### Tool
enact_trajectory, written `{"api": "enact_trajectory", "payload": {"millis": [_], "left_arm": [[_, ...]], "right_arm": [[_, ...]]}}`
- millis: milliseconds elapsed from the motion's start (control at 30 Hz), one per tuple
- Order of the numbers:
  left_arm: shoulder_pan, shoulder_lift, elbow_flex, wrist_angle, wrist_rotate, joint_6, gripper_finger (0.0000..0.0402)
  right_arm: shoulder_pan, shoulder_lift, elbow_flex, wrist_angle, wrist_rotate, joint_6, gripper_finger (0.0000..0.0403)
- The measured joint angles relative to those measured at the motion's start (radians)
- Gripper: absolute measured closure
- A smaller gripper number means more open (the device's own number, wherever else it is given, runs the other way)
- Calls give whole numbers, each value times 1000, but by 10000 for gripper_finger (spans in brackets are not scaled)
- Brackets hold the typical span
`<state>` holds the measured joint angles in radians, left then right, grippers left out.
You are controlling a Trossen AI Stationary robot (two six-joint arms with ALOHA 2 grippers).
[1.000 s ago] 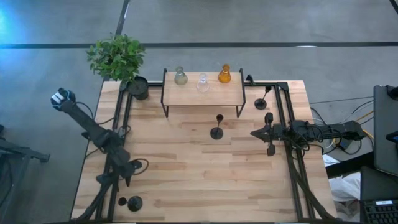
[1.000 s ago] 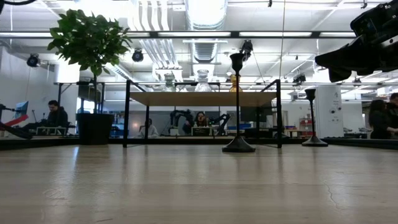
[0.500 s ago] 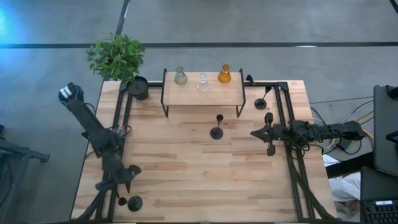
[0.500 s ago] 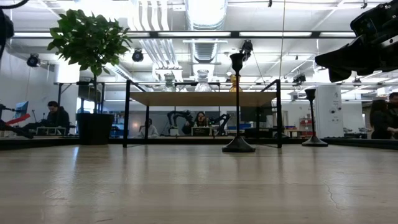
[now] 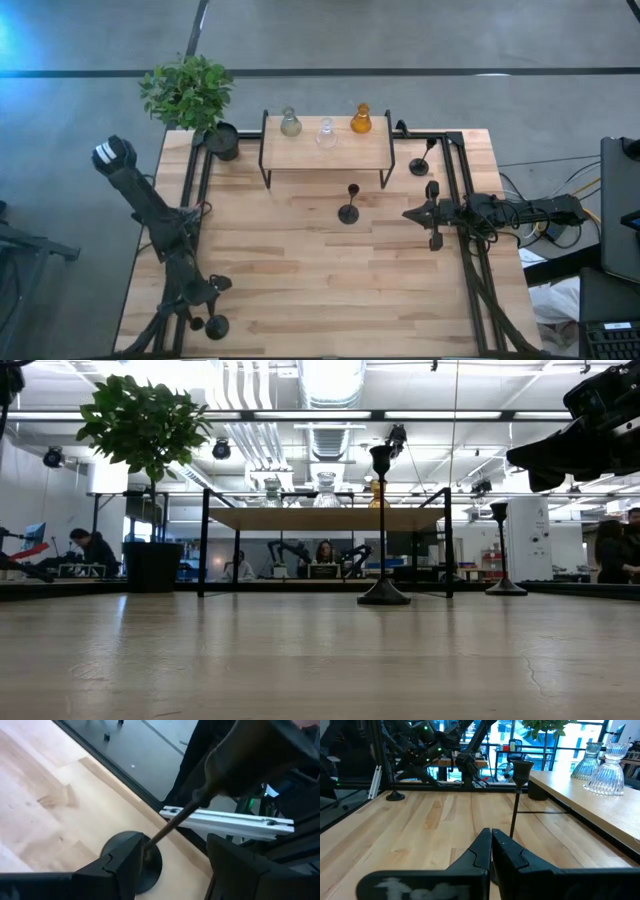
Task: Pick & Place candle stick holders
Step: Put the bottom black candle holder on the shelf aligned with the green candle holder
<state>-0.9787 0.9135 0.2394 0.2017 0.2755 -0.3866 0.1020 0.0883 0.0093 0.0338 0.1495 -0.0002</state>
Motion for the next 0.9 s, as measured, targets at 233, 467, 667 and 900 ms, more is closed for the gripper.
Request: {"api": "enact_trajectory", "payload": {"millis": [233,467,667,900], "left_arm": [[0,71,12,93,21,1,179],[0,92,13,128,9,19,179],[1,97,13,155,1,48,179],[1,98,3,153,-30,71,181]], "right_arm": [[0,0,0,0,0,0,394],[0,0,0,0,0,0,394],[0,0,0,0,0,0,394],[0,0,0,0,0,0,394]]}}
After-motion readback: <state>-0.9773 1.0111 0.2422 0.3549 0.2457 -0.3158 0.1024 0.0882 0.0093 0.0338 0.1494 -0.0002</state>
